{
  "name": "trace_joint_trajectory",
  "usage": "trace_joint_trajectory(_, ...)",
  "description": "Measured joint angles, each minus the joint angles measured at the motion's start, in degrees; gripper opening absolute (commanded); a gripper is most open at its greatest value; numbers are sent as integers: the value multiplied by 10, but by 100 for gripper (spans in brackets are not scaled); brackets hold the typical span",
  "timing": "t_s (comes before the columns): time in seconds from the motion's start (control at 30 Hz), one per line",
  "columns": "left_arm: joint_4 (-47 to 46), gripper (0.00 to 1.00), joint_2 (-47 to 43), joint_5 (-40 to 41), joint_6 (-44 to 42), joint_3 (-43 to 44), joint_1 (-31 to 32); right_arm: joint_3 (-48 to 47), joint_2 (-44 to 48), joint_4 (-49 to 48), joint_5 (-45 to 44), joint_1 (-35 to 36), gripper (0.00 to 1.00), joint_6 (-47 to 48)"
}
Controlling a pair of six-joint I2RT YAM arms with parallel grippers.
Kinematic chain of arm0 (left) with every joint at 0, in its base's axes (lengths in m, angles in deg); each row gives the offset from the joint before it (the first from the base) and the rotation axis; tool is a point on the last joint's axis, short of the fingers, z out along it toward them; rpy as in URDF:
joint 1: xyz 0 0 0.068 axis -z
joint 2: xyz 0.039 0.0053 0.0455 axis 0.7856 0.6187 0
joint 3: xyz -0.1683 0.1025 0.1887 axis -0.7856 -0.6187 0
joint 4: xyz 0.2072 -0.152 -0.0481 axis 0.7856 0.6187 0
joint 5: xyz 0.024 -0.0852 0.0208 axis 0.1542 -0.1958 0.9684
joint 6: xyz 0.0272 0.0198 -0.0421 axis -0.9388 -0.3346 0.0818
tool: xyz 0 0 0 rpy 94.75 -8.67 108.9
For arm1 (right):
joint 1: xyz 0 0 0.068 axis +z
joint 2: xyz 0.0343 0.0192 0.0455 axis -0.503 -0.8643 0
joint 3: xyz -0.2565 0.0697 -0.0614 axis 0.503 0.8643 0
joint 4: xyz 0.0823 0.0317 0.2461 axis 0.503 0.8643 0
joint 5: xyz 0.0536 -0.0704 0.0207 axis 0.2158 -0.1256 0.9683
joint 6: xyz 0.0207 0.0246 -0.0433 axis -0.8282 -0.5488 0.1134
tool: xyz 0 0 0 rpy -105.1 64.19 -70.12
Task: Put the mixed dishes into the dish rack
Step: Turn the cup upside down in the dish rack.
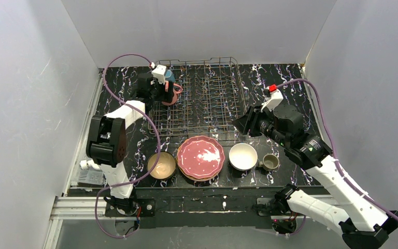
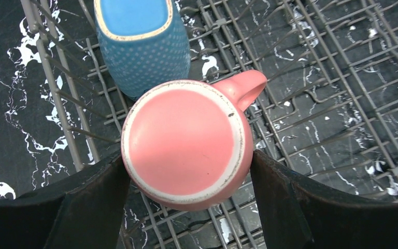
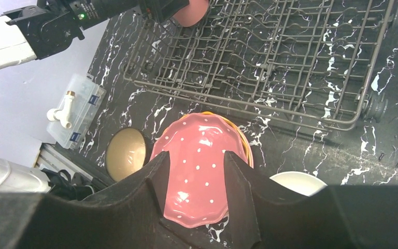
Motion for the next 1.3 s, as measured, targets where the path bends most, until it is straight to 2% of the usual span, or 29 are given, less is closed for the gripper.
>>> trace_joint_trajectory(0.37,6,0,47,32,-24,17,1,0,-16,0,-5,0,54,11)
trace_joint_trajectory(0.67,5,0,66,38,-30,37,2,1,-16,-1,-7,0,61,13)
trace_joint_trajectory(0.8,5,13,66,46,-34,37,2,4,-16,-1,-7,0,67,13)
trace_joint_trajectory(1.0,5,40,66,47,-37,37,2,4,-20,-1,-7,0,73,13)
trace_joint_trajectory(1.2,5,55,66,48,-37,37,2,4,-22,-1,-7,0,77,13)
trace_joint_trajectory(1.3,5,68,66,48,-37,37,2,4,-22,-1,-7,0,79,13)
